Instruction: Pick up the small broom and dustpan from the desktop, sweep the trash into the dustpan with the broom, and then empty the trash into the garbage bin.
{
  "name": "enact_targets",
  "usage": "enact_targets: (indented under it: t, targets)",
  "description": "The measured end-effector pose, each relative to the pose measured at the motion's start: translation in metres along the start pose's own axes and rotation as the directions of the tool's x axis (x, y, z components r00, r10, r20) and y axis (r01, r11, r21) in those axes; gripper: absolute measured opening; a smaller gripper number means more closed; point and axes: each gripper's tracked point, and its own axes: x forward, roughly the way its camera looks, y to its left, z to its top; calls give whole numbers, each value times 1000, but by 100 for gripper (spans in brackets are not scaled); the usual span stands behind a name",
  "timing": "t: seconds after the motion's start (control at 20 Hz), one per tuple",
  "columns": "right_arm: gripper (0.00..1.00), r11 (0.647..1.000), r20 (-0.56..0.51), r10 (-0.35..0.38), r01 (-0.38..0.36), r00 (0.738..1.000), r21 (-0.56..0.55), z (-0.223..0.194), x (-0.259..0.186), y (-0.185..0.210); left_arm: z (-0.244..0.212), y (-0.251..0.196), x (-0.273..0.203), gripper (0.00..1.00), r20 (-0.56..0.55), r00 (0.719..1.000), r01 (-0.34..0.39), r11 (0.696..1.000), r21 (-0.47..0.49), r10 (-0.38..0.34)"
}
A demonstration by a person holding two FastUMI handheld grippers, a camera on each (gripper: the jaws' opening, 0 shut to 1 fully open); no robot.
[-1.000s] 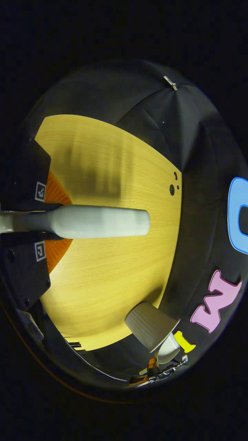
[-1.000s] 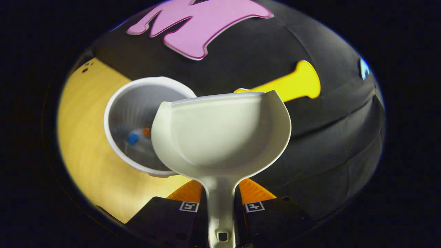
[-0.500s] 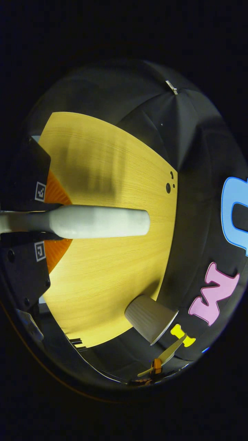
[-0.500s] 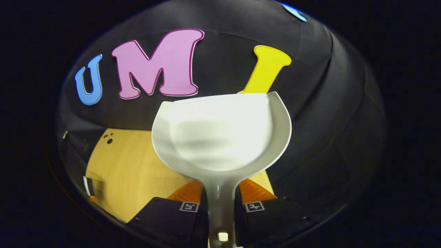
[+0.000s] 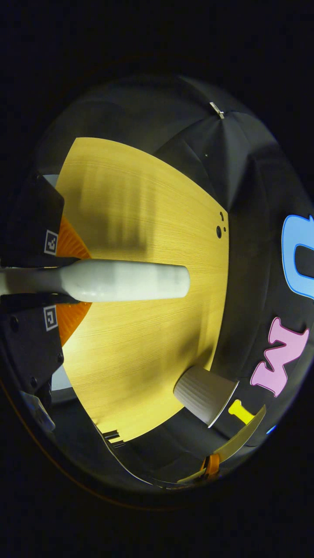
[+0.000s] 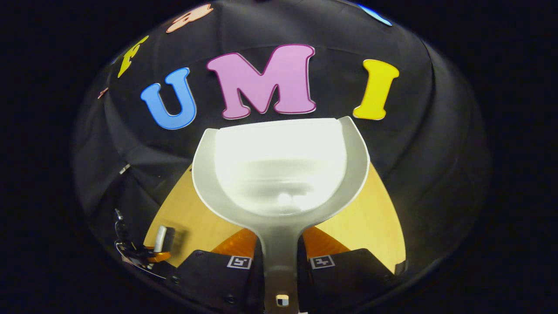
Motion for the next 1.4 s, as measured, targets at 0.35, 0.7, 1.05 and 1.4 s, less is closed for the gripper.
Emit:
enact_targets:
  t: [0.35,0.7,1.05,1.4]
  targets:
    - [33,994,-159,97,-88,983,63,-45,4,26,3,-10,18,27,-9,1000,-7,1000,4,7]
    - [34,998,-353,60,-56,934,20,-136,38,21,9,-9,68,28,-76,995,-64,998,4,65]
    - [34,998,-440,14,-43,898,-54,-159,76,24,20,-11,117,29,-157,980,-112,992,58,120]
    - [34,993,-491,-5,-53,871,-103,-168,91,24,25,-26,121,31,-220,961,-149,983,107,170]
